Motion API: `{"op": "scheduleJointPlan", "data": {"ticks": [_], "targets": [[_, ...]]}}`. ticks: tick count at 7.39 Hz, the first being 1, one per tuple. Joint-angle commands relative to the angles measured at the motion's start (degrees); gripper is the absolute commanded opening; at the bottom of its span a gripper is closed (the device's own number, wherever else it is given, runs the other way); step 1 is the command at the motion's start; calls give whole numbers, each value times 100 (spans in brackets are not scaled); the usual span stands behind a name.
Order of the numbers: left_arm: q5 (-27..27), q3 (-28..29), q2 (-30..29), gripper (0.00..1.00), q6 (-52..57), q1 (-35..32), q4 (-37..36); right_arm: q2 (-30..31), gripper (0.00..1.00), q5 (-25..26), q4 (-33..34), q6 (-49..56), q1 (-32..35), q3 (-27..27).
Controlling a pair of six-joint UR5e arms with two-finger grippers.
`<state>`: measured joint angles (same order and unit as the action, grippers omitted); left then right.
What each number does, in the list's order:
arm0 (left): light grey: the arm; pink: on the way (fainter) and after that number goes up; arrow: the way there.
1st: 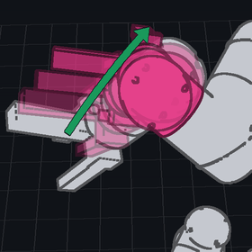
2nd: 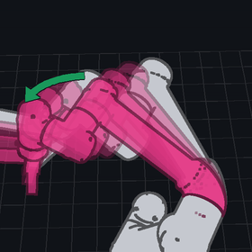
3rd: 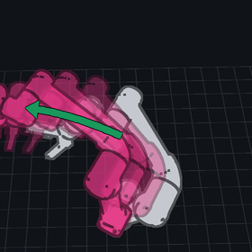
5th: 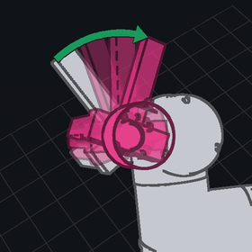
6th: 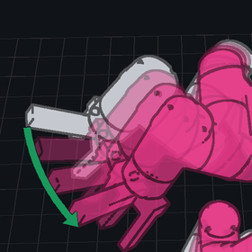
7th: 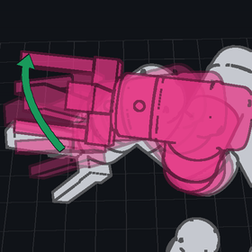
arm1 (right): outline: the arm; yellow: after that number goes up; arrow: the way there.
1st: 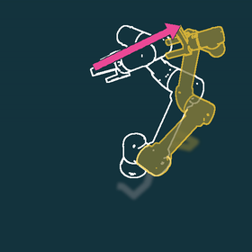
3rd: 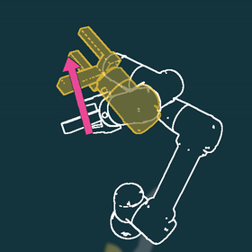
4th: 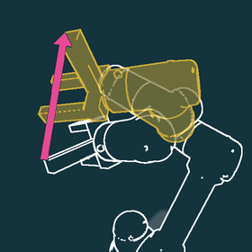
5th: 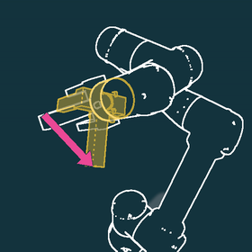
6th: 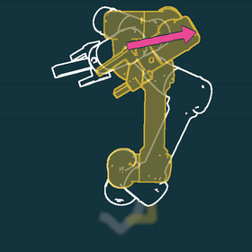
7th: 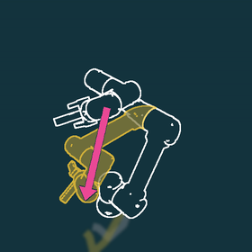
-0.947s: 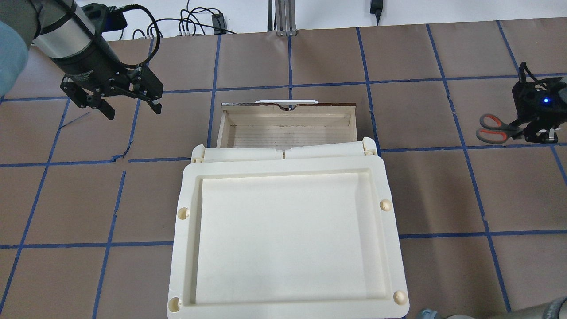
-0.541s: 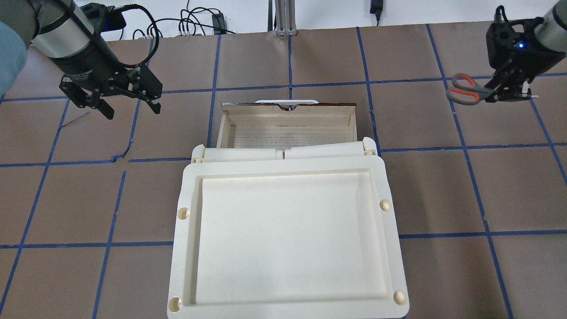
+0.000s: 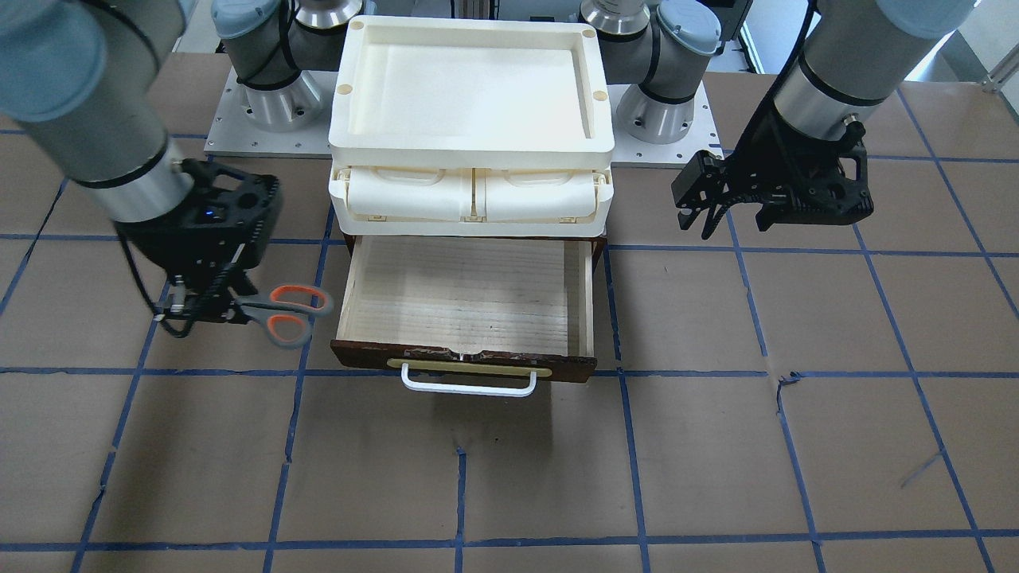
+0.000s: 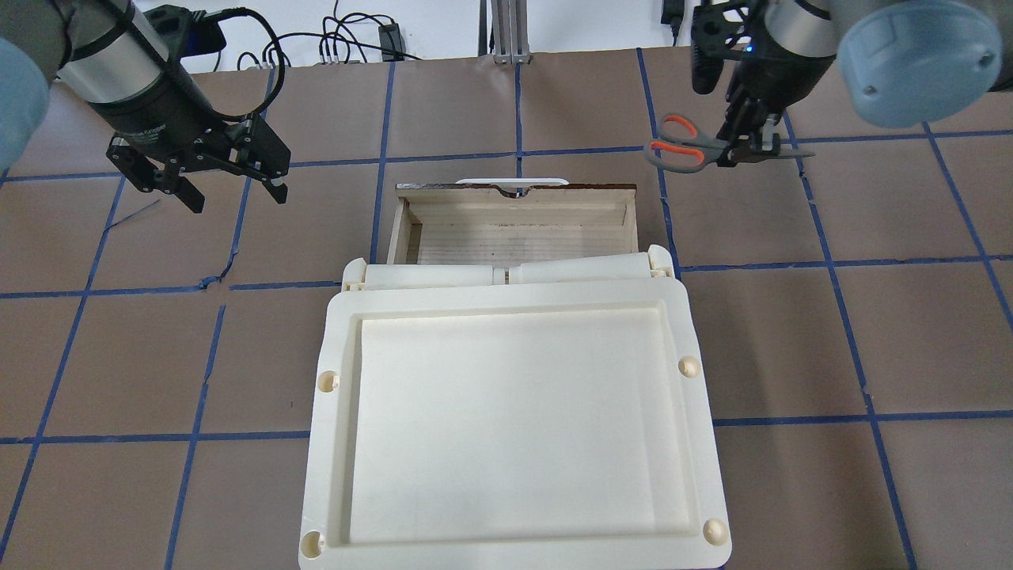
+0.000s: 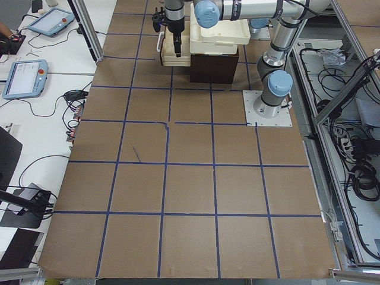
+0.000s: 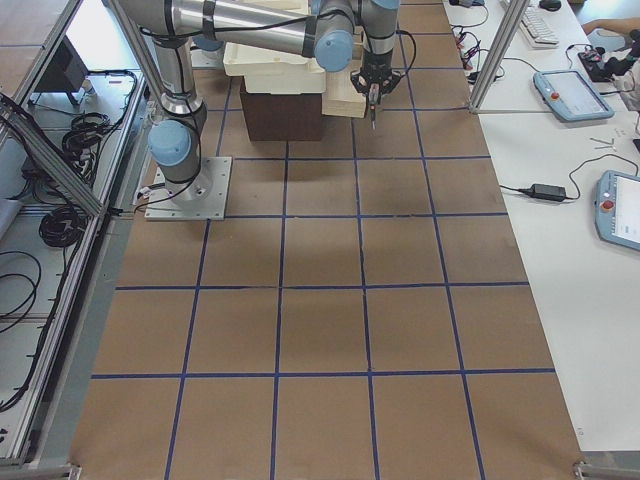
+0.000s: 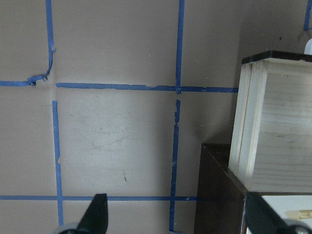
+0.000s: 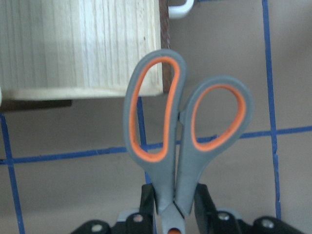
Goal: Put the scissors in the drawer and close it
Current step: 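Carry the scissors with the right gripper over the open drawer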
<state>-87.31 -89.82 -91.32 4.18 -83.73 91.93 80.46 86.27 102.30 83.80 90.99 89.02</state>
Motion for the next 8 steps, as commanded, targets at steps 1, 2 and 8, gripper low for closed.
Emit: {"op": "scheduleJointPlan", "data": {"ticks": [1,2,8], "targets": [[3,-9,0,100,21,-11,0,-170,0,4,45,-966,778,-77],[3,-9,0,100,13,-20,0,-241,0,4,97,-1110,1023,-147],[3,-9,0,100,30,-12,9,-1076,1,-67,159,-1980,1904,-790]]}}
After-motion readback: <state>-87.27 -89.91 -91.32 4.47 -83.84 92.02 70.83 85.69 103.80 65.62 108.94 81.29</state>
